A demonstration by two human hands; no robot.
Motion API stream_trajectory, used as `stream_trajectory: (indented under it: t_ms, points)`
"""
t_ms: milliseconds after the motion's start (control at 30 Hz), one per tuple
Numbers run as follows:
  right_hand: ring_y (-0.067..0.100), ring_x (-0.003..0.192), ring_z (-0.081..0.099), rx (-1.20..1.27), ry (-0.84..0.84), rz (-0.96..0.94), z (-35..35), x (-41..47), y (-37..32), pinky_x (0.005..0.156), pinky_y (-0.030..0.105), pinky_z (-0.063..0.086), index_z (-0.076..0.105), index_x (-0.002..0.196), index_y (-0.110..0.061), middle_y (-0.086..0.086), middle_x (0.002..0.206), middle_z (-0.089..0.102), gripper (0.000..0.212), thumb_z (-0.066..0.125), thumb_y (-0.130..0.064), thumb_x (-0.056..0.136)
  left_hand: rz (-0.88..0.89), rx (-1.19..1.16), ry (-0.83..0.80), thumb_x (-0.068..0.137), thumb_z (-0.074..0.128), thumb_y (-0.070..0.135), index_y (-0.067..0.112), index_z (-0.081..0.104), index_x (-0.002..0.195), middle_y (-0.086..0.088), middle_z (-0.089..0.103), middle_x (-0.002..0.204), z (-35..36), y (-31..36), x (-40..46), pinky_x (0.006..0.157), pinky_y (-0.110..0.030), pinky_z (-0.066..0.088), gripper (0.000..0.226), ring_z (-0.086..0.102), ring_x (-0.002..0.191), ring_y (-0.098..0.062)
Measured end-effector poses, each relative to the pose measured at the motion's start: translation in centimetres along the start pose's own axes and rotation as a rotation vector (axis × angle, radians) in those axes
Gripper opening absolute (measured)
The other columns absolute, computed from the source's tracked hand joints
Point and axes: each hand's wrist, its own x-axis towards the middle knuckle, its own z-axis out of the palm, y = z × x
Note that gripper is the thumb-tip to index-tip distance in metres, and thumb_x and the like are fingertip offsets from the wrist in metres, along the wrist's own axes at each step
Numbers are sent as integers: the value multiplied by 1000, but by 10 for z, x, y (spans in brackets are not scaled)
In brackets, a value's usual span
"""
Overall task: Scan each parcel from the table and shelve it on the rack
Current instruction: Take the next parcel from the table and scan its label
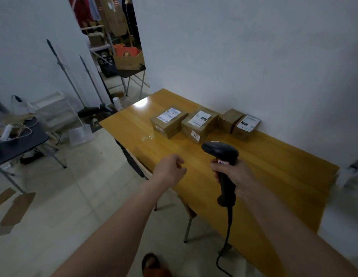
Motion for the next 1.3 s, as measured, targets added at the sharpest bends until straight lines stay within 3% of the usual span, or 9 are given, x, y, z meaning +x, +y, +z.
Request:
stream_trajectory:
  t_ms: [133, 267, 467, 667, 800, 1000, 1200, 1300]
  points:
    - [20, 63, 59, 22, 86, 7, 17, 55, -15, 60, 30, 50, 69, 89, -2, 10, 72, 63, 12, 74, -2, 78, 52, 54, -39, 91, 66, 34, 23, 49, 134, 2, 56, 124, -5, 2, 82, 79, -29, 51, 47, 56, 102, -16]
    - [21, 67, 60, -3, 186, 44, 34, 110, -29, 63, 31, 50, 70, 92, -3, 10, 74, 65, 14, 75, -6, 79, 99, 97, -102, 86, 72, 32, 20, 41, 142, -4, 50, 135, -10, -1, 167, 90, -34, 53, 65, 54, 116, -21]
    - [22, 65, 58, 28, 353, 115, 63, 182, -44, 65, 34, 48, 69, 87, -3, 12, 73, 64, 12, 73, 0, 76, 121, 183, -264, 81, 76, 38, 16, 33, 143, -9, 41, 137, -21, -6, 277, 102, -41, 45, 79, 43, 126, -27]
    - [21, 64, 57, 83, 475, 156, 79, 238, -51, 65, 34, 47, 68, 86, -3, 13, 77, 63, 10, 73, 0, 78, 170, 117, -350, 66, 85, 45, 15, 23, 149, -10, 30, 145, -5, 6, 360, 110, -43, 36, 108, 29, 137, -27]
    - [22, 66, 57, 68, 488, 184, 78, 262, -51, 67, 34, 46, 68, 90, 1, 13, 79, 62, 11, 72, -1, 79, 172, 67, -359, 62, 88, 44, 13, 19, 148, -9, 26, 147, 19, 16, 389, 113, -42, 32, 115, 25, 139, -26]
    - [19, 61, 54, 137, 533, 230, 74, 281, -37, 60, 29, 44, 67, 92, 3, 12, 78, 60, 15, 72, 0, 79, 107, 190, -375, 62, 83, 59, 9, -9, 153, -15, -6, 162, 51, 25, 421, 119, -49, 10, 139, -7, 149, -33]
    - [20, 64, 54, 184, 560, 269, 67, 286, -27, 62, 29, 45, 68, 92, -2, 12, 83, 62, 14, 72, 0, 79, 5, 386, -319, 63, 75, 70, 13, -15, 152, -23, -6, 160, 67, 39, 424, 117, -60, 7, 139, -1, 148, -40]
    - [20, 64, 54, 194, 578, 266, 58, 287, -26, 61, 29, 45, 67, 91, -2, 12, 84, 61, 11, 71, -1, 81, -6, 463, -345, 65, 77, 65, 14, -15, 152, -24, -1, 159, 69, 38, 423, 116, -63, 10, 137, 3, 147, -42]
